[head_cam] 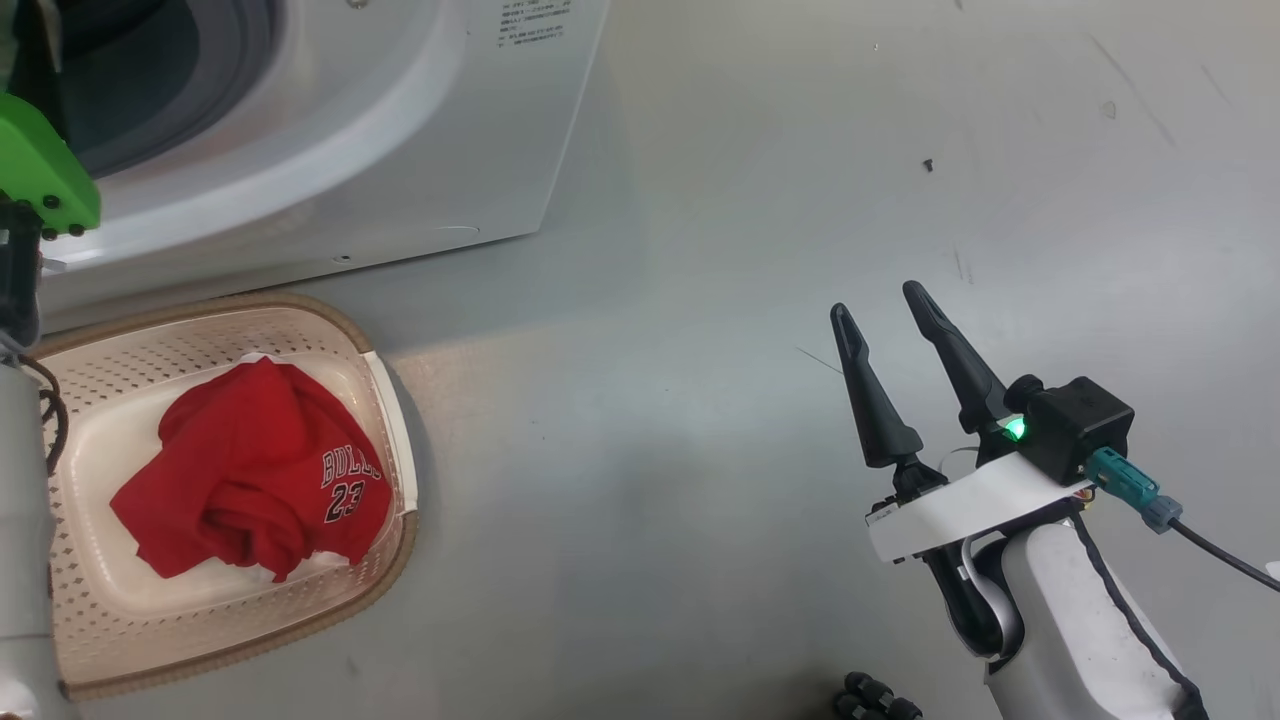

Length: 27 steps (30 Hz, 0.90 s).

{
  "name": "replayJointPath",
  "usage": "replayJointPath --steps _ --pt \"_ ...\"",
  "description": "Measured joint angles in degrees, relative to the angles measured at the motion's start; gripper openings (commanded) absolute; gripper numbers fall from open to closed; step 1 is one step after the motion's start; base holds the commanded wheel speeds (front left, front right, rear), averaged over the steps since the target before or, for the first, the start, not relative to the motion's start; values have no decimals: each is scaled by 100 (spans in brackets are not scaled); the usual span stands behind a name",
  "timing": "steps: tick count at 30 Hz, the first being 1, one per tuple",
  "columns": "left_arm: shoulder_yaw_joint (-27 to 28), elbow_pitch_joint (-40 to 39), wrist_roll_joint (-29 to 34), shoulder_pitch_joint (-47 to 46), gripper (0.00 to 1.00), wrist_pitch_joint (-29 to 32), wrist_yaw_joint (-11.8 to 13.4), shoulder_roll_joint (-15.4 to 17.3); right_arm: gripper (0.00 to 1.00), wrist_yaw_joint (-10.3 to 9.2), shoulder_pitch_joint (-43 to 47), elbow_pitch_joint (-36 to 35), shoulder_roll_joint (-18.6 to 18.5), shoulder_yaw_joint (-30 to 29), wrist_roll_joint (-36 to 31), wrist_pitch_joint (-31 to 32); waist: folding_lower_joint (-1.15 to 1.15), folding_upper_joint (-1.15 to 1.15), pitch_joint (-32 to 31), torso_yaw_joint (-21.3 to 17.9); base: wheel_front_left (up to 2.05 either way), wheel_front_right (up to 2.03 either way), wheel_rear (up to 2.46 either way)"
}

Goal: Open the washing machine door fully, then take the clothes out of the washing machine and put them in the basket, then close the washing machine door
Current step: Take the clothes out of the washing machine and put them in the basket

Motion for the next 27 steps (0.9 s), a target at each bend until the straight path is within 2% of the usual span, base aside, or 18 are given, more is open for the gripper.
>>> replayJointPath --steps 13,27 --pt "-260 639 214 -625 100 408 -13 45 100 0 -80 16 23 -22 49 0 0 0 190 -203 0 0 0" --pt "-223 1216 342 -1175 100 599 153 190 100 0 -193 25 36 68 67 0 0 0 295 -296 0 0 0"
